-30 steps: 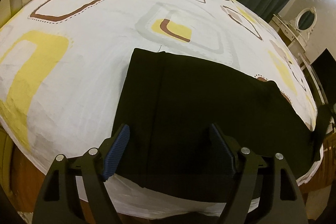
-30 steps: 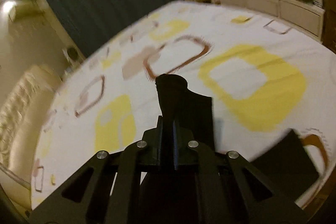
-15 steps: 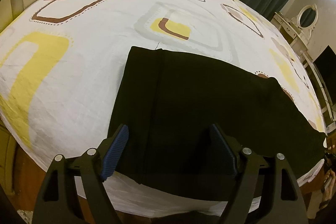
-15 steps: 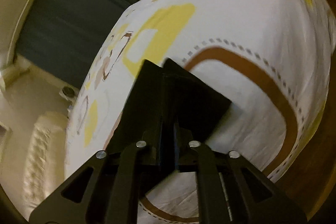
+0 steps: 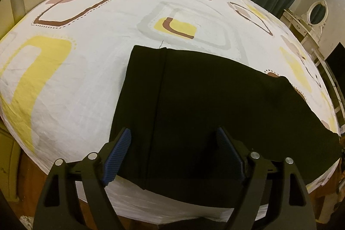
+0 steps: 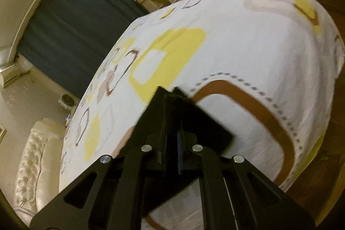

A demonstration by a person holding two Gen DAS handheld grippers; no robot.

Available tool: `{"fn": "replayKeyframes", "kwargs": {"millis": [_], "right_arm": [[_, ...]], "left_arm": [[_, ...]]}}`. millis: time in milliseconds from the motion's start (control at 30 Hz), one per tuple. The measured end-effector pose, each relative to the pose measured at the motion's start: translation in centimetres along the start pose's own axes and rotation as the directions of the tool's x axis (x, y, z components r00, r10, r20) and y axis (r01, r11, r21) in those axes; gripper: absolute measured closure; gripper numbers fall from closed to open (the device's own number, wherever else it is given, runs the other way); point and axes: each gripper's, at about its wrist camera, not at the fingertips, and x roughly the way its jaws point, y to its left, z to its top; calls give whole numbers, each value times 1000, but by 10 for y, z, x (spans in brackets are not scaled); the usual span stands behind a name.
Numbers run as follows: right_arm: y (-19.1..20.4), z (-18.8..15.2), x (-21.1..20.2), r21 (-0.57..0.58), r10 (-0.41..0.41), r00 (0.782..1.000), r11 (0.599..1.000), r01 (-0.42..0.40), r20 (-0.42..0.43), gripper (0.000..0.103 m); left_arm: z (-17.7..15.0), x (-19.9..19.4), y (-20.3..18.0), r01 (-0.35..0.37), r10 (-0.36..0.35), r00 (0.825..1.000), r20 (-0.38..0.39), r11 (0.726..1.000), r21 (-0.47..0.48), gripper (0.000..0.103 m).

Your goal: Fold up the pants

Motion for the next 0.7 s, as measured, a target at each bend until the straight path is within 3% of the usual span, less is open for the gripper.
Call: {"fn": "replayKeyframes", "kwargs": {"millis": [67,233,333,433,533,600,667,700], "right_arm": [[-21,-8,10,23,-45,998,999,46,-34,97],[-45,-12,12,98,31,998,995,-26,-49,95],[-32,-1,-5,30,-37,999,999,37,-6,82],[-8,21,-9,-65,-58,998,996,60,30,58],[9,40,18,-141,-43,998,989,36,-48,51],[19,49,50,-179,-30,987,984,1,-158,45],[21,54,71,-222,-87,976,974,42,-198,44],[22,55,78,-231,-99,973,972,49,-210,38]], "left_arm": [[0,1,-1,-6,6,1000,2,1000,8,21],[0,3,-1,-6,6,1000,3,1000,5,20],[0,3,-1,-7,7,1000,4,1000,4,20],[0,3,-1,-9,9,1000,6,1000,5,19],[-1,3,-2,-15,15,1000,9,1000,10,18],[-2,3,-2,-22,22,1000,9,1000,14,18],[-2,3,-2,-22,22,1000,9,1000,15,18],[-2,3,-2,-22,22,1000,9,1000,14,18]]}}
